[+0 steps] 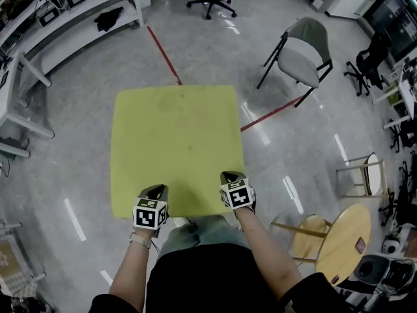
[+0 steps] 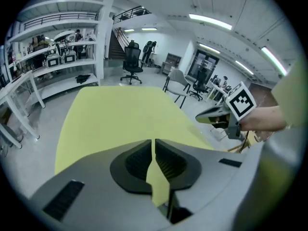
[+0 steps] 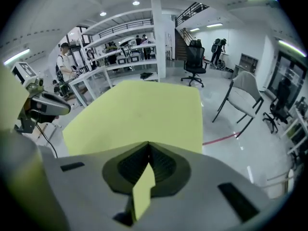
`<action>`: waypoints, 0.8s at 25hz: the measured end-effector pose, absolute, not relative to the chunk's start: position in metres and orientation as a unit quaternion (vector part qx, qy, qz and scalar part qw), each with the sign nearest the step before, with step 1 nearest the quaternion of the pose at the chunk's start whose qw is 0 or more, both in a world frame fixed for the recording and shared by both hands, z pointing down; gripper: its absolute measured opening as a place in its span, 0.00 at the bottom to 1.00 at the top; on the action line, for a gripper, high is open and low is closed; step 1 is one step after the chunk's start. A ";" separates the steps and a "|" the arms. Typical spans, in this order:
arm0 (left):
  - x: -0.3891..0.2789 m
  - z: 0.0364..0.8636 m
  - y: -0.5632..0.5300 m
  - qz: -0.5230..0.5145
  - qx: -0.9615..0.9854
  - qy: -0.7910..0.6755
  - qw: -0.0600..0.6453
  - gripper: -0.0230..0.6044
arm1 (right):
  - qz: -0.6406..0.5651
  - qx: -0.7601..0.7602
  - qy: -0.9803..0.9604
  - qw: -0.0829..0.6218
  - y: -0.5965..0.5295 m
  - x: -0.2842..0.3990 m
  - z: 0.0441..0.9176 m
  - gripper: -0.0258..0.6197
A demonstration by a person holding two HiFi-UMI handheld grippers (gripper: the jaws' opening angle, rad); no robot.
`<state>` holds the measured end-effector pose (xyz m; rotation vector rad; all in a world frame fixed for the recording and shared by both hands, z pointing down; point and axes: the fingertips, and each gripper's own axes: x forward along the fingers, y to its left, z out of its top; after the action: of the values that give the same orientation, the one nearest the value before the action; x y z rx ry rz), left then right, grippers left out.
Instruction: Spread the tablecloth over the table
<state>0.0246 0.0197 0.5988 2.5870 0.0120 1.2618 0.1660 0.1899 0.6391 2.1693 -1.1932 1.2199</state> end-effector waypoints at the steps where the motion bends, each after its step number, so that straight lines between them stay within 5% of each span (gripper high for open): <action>1: 0.032 0.588 0.019 0.423 0.896 -0.002 0.132 0.08 | 0.425 0.773 -0.433 0.184 0.181 0.171 0.629 0.06; 20: 0.133 0.394 -0.014 0.269 0.953 0.024 0.138 0.06 | 0.289 0.800 -0.518 0.091 0.070 0.218 0.421 0.06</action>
<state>0.1329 -0.0141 0.3943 2.7553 0.0684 0.7786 0.2183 0.0704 0.4215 2.3770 -1.5403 0.8605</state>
